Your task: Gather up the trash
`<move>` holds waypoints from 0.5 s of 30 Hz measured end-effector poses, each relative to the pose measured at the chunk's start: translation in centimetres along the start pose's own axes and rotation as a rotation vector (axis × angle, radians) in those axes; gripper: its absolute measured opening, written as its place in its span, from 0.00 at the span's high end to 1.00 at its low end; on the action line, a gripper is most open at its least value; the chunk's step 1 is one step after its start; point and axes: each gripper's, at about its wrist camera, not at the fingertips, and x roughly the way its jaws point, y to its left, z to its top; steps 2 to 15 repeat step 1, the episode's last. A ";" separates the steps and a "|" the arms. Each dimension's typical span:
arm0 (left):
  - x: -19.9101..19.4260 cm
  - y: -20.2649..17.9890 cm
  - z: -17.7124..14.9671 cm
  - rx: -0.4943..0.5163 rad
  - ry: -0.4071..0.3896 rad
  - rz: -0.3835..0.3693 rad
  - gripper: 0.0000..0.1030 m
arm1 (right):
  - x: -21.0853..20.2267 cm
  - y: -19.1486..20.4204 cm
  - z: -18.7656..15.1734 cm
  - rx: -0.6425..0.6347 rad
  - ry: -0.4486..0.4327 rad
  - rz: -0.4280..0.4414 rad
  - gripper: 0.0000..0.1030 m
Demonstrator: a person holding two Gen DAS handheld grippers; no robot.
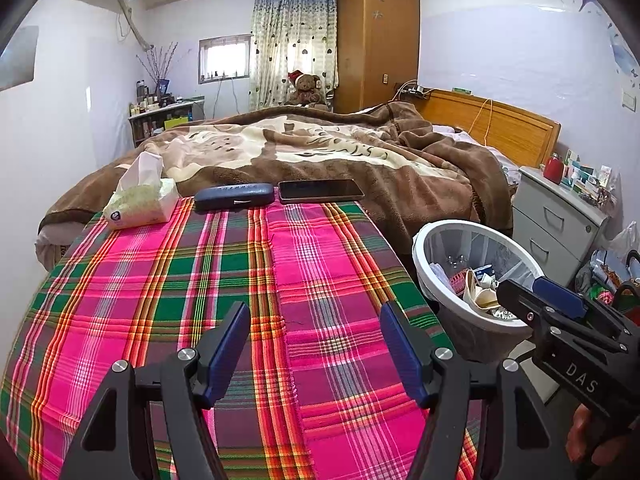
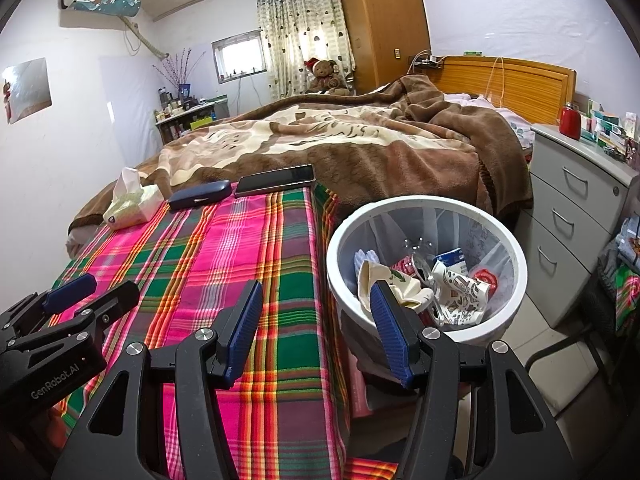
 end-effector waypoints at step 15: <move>0.0 0.0 0.0 0.000 0.001 -0.001 0.35 | 0.0 0.0 0.0 0.000 -0.001 0.001 0.44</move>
